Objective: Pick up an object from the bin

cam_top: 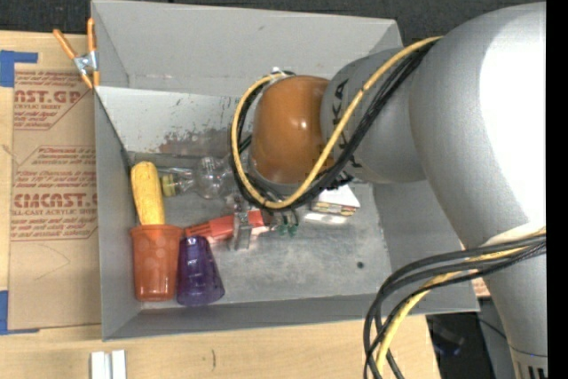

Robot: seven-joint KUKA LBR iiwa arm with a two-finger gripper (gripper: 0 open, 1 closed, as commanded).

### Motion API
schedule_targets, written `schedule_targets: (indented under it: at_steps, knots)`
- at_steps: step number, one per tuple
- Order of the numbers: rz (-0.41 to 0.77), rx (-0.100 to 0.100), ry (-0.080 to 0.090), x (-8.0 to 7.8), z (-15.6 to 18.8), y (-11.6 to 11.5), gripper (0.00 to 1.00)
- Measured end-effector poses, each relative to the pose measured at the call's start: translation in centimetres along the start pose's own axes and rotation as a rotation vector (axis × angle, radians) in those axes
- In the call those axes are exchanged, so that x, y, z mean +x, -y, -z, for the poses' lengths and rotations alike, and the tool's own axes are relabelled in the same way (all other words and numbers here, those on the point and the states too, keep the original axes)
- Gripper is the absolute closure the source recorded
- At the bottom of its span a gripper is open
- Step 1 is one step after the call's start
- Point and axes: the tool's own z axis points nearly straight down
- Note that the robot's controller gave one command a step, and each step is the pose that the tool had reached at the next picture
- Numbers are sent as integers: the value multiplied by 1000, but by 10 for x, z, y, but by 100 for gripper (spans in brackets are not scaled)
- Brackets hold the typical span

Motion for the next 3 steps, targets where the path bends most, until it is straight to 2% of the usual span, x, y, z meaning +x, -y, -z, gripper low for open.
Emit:
schedule_targets:
  at_steps: [3]
  knots:
    - [0, -1, -2, 1, 15, 0, 100]
